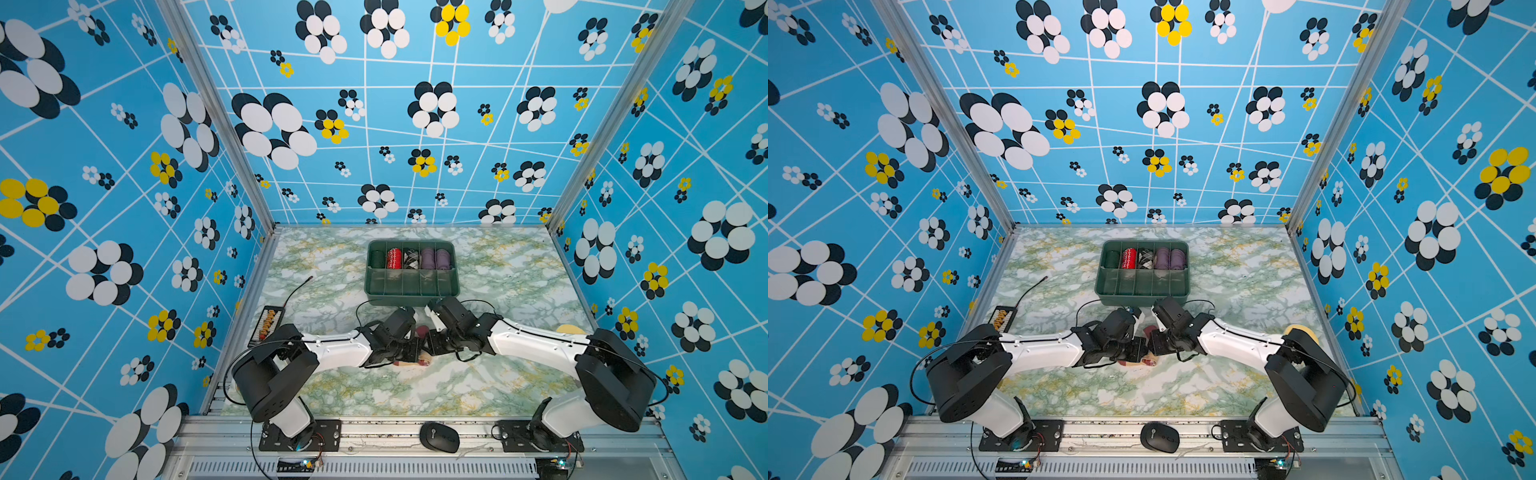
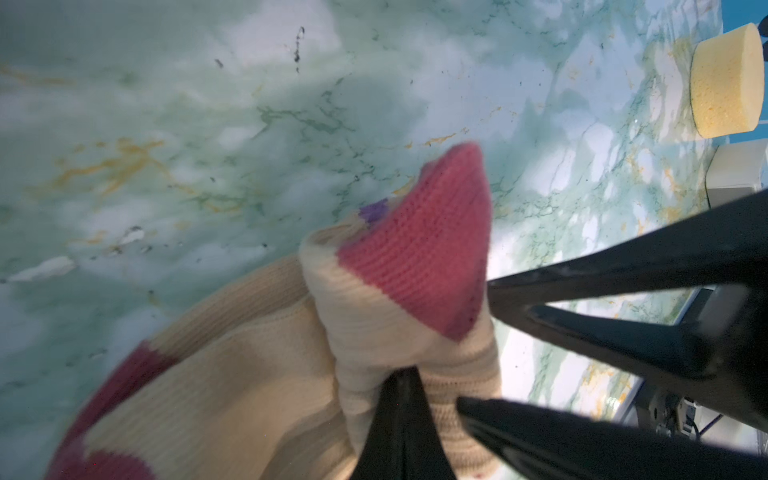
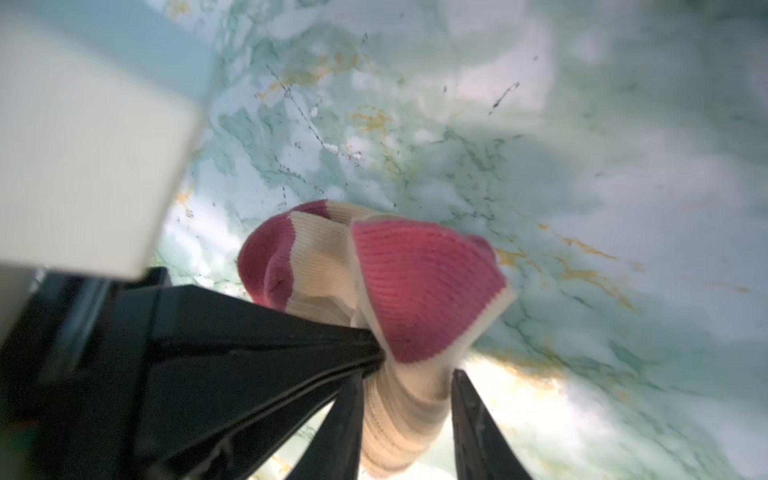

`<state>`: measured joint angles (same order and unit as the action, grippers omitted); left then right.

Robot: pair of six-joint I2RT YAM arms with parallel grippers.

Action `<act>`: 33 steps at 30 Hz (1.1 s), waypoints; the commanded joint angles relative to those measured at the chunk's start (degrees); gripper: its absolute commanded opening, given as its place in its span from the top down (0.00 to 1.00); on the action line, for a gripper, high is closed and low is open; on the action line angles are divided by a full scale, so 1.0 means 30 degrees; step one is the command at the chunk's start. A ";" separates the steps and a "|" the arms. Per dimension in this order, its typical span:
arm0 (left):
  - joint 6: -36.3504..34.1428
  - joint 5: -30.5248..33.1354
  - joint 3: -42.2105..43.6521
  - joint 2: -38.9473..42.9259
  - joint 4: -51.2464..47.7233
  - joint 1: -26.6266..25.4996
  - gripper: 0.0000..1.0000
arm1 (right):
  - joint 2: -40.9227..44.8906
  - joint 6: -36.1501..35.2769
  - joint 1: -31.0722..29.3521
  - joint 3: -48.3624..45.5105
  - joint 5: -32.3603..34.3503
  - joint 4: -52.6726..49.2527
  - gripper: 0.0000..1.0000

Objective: Roll the socks

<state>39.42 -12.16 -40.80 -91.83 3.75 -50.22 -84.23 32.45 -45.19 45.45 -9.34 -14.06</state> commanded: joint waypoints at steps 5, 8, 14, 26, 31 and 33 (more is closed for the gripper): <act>-0.0190 -0.0261 0.1521 -0.0438 -0.1263 0.0842 1.00 | 0.2204 0.0473 0.1110 -0.1293 0.2278 -0.0632 0.64; -0.0161 -0.0435 0.1623 -0.0502 -0.1134 0.1004 1.00 | 0.1491 0.0376 0.1089 -0.1222 0.2167 -0.0680 0.66; -0.0161 -0.0487 0.1631 -0.0504 -0.1205 0.1094 1.00 | -0.0486 0.0405 0.1016 -0.0811 0.1284 0.0012 0.71; -0.0480 -0.0545 0.1649 -0.0158 -0.1747 0.1545 1.00 | -0.1085 0.0376 -0.0017 -0.0121 0.0809 0.0912 0.72; -0.0536 -0.0662 0.1763 -0.0006 -0.1693 0.1726 1.00 | -0.1090 0.0405 -0.0103 -0.0238 0.0267 0.1578 0.72; -0.0529 -0.0792 0.1826 0.0025 -0.1552 0.1807 1.00 | -0.1202 0.0405 -0.0098 -0.0161 0.0063 0.1740 0.72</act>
<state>39.31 -16.78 -37.87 -90.56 6.26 -45.74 -87.57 33.50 -44.88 44.10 -7.27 -10.63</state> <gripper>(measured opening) 0.045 0.283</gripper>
